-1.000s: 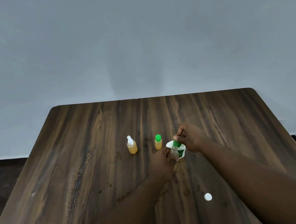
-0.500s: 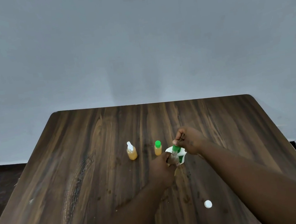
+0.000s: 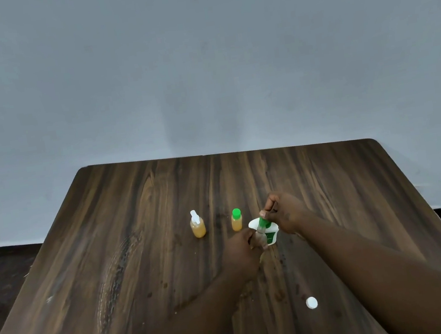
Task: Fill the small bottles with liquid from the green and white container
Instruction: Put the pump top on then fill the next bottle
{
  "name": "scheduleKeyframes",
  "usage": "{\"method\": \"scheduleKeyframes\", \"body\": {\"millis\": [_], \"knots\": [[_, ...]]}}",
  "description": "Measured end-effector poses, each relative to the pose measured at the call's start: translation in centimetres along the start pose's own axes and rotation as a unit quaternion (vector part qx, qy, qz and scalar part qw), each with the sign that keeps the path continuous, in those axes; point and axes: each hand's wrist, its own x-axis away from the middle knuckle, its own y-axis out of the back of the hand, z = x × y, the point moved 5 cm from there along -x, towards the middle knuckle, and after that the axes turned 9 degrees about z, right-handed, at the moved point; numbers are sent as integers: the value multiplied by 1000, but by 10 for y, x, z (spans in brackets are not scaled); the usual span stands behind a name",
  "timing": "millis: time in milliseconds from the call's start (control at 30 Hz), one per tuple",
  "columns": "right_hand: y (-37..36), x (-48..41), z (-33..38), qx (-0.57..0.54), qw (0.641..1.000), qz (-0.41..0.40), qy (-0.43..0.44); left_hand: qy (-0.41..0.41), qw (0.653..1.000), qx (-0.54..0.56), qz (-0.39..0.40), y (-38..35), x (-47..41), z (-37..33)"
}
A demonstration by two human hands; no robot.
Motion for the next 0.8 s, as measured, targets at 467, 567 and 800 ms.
{"method": "scheduleKeyframes", "body": {"millis": [467,567,800], "knots": [[5,-3,6,15,1000,8,8,-16,1000,0,-24,0,-2,-3],[5,-2,4,1,1000,-2,11,-10,1000,-1,-19,3,-3,-4],[5,-2,9,28,1000,11,8,-2,1000,8,-21,1,-1,-1]]}}
